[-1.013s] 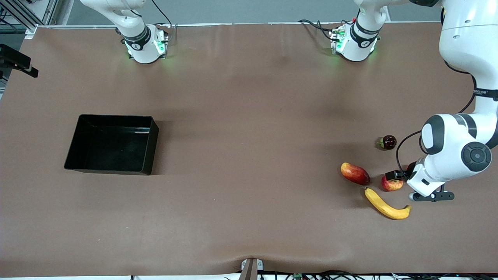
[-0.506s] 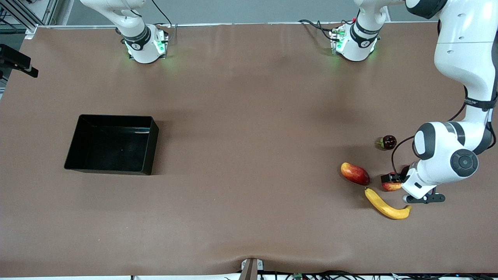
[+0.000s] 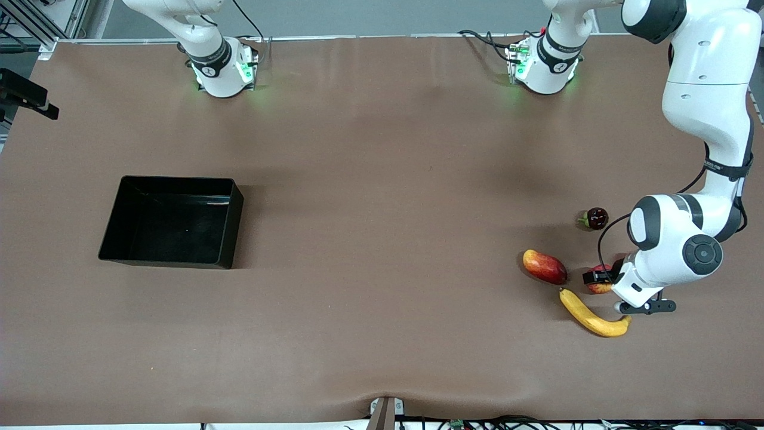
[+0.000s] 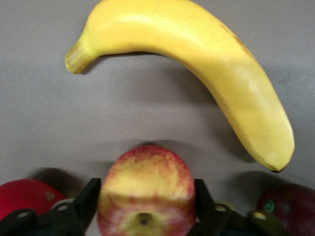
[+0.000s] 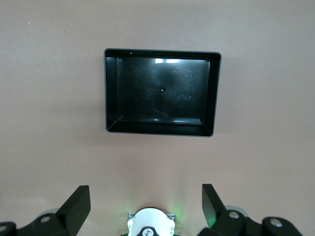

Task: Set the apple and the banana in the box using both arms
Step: 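Lower the left gripper and close it on the red-yellow apple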

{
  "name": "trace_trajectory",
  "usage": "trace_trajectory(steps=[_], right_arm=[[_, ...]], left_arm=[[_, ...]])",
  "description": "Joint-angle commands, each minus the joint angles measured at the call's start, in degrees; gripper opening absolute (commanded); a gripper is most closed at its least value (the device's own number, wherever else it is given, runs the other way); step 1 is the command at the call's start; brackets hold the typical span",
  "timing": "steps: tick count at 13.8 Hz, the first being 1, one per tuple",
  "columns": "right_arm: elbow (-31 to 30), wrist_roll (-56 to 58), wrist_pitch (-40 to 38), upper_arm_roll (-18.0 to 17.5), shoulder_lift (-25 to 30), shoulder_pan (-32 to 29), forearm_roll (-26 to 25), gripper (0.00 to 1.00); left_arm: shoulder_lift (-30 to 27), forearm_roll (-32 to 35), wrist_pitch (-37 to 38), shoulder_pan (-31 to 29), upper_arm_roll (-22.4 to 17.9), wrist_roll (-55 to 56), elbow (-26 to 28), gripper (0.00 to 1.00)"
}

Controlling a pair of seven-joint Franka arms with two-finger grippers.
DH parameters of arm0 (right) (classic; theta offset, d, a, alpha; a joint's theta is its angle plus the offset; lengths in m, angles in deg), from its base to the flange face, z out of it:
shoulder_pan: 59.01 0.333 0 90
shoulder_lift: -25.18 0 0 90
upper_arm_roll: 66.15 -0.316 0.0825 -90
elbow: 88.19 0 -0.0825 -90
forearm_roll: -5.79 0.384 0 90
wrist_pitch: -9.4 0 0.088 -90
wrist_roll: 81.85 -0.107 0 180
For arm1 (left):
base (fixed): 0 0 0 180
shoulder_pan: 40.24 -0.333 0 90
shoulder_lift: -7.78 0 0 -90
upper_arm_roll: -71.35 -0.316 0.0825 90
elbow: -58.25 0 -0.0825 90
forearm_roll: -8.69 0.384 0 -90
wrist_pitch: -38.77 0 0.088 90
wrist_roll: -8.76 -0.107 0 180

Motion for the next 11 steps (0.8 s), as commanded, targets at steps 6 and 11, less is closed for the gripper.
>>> trace_trajectory(steps=[6,11], right_arm=[[1.91,-0.23,-0.12,-0.18,-8.98,-3.86,-1.34,1.00],[1.83,-0.23,0.49,-0.27,-11.80,-5.36,-1.34,1.00]], left_arm=[[-8.03,-0.79,9.84,-0.33,3.89,-1.30,-0.78,0.00],[-15.25,-0.88,17.77,0.10,11.01,4.22,-1.13,0.00]])
